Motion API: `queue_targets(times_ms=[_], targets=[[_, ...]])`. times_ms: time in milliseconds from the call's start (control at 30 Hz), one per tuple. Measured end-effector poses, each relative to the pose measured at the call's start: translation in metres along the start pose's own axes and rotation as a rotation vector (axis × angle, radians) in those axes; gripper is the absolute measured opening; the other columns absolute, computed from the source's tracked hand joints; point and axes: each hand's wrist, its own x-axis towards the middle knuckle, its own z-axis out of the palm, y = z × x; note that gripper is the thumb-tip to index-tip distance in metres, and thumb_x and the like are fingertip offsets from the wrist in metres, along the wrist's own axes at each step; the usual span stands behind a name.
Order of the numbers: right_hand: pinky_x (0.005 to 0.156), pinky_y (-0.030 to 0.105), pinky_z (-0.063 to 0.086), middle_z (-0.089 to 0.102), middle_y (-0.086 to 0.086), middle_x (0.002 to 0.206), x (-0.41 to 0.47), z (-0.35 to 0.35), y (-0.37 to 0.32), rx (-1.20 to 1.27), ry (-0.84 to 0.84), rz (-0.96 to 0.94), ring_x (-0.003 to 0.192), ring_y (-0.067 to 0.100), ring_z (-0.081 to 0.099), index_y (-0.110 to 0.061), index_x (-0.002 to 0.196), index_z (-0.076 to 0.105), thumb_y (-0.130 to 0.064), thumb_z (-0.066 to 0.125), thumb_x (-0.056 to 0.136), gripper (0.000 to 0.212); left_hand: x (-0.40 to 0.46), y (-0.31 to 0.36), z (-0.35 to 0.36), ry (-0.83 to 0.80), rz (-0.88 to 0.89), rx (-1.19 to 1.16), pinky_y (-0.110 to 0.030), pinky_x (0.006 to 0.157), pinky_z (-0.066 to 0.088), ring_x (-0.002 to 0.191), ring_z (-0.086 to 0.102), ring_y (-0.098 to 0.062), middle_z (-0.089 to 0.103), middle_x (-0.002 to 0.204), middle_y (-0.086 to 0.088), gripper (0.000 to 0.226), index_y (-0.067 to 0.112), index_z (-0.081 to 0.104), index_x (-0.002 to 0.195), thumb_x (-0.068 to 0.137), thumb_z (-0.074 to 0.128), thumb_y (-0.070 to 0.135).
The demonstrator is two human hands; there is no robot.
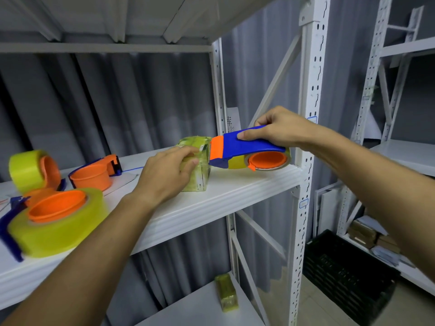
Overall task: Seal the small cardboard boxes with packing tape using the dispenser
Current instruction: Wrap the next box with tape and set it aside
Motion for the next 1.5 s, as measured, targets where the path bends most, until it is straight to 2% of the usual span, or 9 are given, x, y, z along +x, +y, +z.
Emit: queue_targets(times_ms=[100,200,500,833,1000,1167,1300,1400,1500], targets=[[0.048,0.023,0.037,0.057,-0.002,0.053,0.003,-0.001,-0.01,-0.134,-0.034,0.009,0.046,0.009,0.051,-0.012,0.066,0.067,-0.064,0.075,0.076,0.054,0.003,0.003,0.001,-0.019,0.023,0.07,-0.036,0.085,0.046,0.114,0.058,-0.019,0.065,0.121,0.009,0.032,0.039,0.064,0.129,0.103,0.045,0.039],[0.047,0.025,0.033,0.051,-0.006,0.044,0.009,0.007,-0.029,-0.288,-0.015,0.021,0.046,0.012,0.049,-0.014,0.056,0.059,-0.062,0.076,0.075,0.054,0.005,0.004,0.001,-0.024,0.021,0.058,-0.034,0.079,0.042,0.111,0.058,-0.02,0.067,0.116,0.008,0.031,0.043,0.066,0.127,0.103,0.047,0.038],[0.056,0.034,0.041,0.056,-0.001,0.072,0.014,0.03,-0.099,-0.677,0.125,-0.097,0.062,0.02,0.053,-0.022,0.072,0.046,-0.051,0.074,0.071,0.04,0.006,0.008,0.006,0.024,0.004,0.049,-0.034,0.074,0.039,0.104,0.06,-0.027,0.071,0.104,0.003,0.025,0.039,0.074,0.113,0.101,0.053,0.032],[0.046,0.03,0.024,0.041,0.002,0.067,0.009,0.048,-0.117,-0.867,0.236,-0.208,0.055,0.022,0.038,-0.021,0.089,0.049,-0.036,0.065,0.077,0.025,0.011,0.015,0.008,0.007,-0.092,0.057,-0.034,0.069,0.038,0.095,0.06,-0.036,0.07,0.099,-0.009,0.025,0.03,0.076,0.109,0.099,0.054,0.026],[0.049,0.032,0.031,0.046,0.0,0.071,0.011,0.039,-0.109,-0.785,0.17,-0.144,0.059,0.02,0.043,-0.022,0.089,0.048,-0.044,0.066,0.076,0.031,0.011,0.017,0.007,-0.001,-0.115,0.044,-0.035,0.079,0.042,0.107,0.06,-0.035,0.072,0.112,-0.007,0.026,0.032,0.075,0.116,0.1,0.054,0.028],[0.049,0.031,0.033,0.05,0.0,0.072,0.006,0.031,-0.093,-0.737,0.132,-0.077,0.06,0.019,0.048,-0.023,0.072,0.037,-0.05,0.069,0.076,0.042,0.013,0.019,0.006,-0.014,-0.146,0.019,-0.034,0.085,0.044,0.113,0.06,-0.031,0.072,0.119,-0.002,0.026,0.029,0.074,0.119,0.1,0.055,0.027],[0.047,0.029,0.024,0.04,0.0,0.067,0.013,0.044,-0.111,-0.863,0.223,-0.221,0.056,0.021,0.042,-0.023,0.083,0.044,-0.039,0.061,0.073,0.025,0.013,0.02,0.006,-0.021,-0.144,0.04,-0.035,0.079,0.043,0.108,0.06,-0.036,0.073,0.111,-0.008,0.025,0.03,0.076,0.113,0.099,0.055,0.026],[0.052,0.027,0.024,0.053,0.003,0.076,0.007,0.051,-0.097,-1.067,0.189,-0.324,0.075,0.028,0.062,-0.026,0.081,0.049,-0.027,0.059,0.078,0.01,0.011,0.017,0.006,0.009,-0.156,-0.008,-0.032,0.075,0.039,0.108,0.061,-0.036,0.074,0.109,-0.006,0.023,0.029,0.078,0.108,0.098,0.057,0.025],[0.056,0.029,0.03,0.058,0.002,0.078,-0.001,0.06,-0.054,-1.015,0.198,-0.191,0.067,0.024,0.058,-0.023,0.078,0.046,-0.027,0.059,0.079,0.013,0.009,0.014,0.008,0.04,-0.147,-0.069,-0.033,0.08,0.044,0.106,0.063,-0.034,0.075,0.106,-0.002,0.021,0.025,0.08,0.102,0.097,0.059,0.024]])
